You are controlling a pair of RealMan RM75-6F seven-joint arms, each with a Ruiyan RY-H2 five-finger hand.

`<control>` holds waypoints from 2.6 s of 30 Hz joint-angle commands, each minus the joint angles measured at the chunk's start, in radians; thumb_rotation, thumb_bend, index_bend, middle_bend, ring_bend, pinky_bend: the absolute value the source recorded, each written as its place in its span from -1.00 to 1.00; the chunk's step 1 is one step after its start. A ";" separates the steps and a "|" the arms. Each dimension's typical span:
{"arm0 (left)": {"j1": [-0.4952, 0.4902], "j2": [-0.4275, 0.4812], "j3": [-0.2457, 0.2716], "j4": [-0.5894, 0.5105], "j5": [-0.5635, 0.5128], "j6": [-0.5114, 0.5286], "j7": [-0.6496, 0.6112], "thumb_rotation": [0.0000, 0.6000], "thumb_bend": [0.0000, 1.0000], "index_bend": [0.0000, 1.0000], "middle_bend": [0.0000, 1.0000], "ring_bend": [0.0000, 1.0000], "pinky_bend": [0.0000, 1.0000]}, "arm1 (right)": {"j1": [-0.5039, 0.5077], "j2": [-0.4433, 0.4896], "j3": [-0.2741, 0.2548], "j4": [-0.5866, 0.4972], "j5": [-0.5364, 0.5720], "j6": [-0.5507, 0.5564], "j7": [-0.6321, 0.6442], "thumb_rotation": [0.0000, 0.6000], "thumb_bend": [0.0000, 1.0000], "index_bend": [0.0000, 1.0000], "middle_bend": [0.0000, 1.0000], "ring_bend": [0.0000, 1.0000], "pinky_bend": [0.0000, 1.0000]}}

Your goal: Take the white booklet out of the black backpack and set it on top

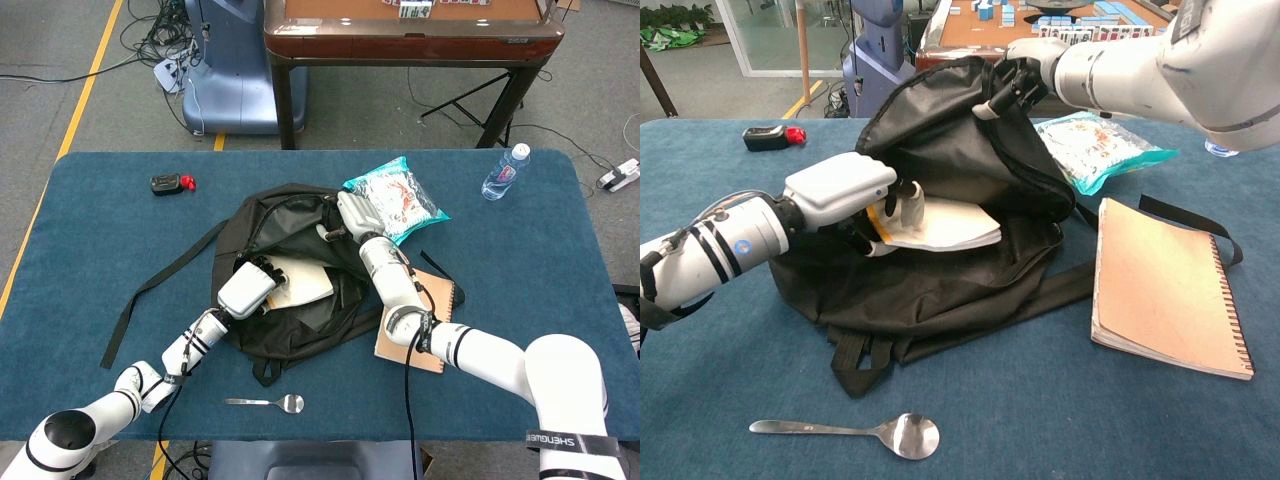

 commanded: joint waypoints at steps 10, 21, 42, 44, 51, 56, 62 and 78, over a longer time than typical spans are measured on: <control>0.036 -0.004 -0.019 -0.010 -0.012 0.132 -0.116 1.00 -0.06 0.35 0.29 0.13 -0.12 | -0.005 -0.003 -0.005 0.038 0.009 -0.032 0.023 1.00 -0.04 0.44 0.17 0.04 -0.06; 0.095 0.128 -0.059 -0.193 -0.013 0.320 -0.193 1.00 -0.06 0.36 0.30 0.13 -0.12 | -0.048 0.022 -0.028 -0.018 -0.074 -0.070 0.074 1.00 -0.04 0.44 0.17 0.04 -0.06; 0.230 0.481 -0.168 -0.623 -0.075 0.459 -0.082 1.00 -0.06 0.35 0.30 0.13 -0.12 | -0.271 0.255 -0.123 -0.424 -0.620 -0.237 0.311 1.00 -0.49 -1.00 -0.73 -0.70 -0.56; 0.235 0.493 -0.179 -0.633 -0.082 0.462 -0.074 1.00 -0.06 0.35 0.30 0.13 -0.12 | -0.298 0.278 -0.129 -0.455 -0.673 -0.224 0.343 1.00 -0.49 -1.00 -0.73 -0.70 -0.56; 0.217 0.483 -0.182 -0.611 -0.093 0.402 -0.015 1.00 -0.06 0.34 0.30 0.13 -0.12 | -0.362 0.367 -0.151 -0.511 -0.810 -0.162 0.432 1.00 -0.49 -1.00 -0.73 -0.70 -0.56; 0.173 0.411 -0.180 -0.521 -0.090 0.344 0.071 1.00 -0.06 0.34 0.30 0.13 -0.12 | -0.390 0.430 -0.163 -0.524 -0.855 -0.123 0.488 1.00 -0.49 -1.00 -0.73 -0.70 -0.56; 0.115 0.291 -0.189 -0.395 -0.121 0.262 0.173 1.00 -0.06 0.34 0.30 0.13 -0.12 | -0.411 0.484 -0.172 -0.512 -0.864 -0.074 0.529 1.00 -0.49 -1.00 -0.73 -0.70 -0.56; 0.112 0.421 -0.093 -0.807 -0.295 -0.115 0.358 0.81 -0.62 -0.42 -0.10 -0.11 -0.21 | -0.442 0.575 -0.184 -0.478 -0.805 0.016 0.494 1.00 -0.49 -1.00 -0.72 -0.70 -0.56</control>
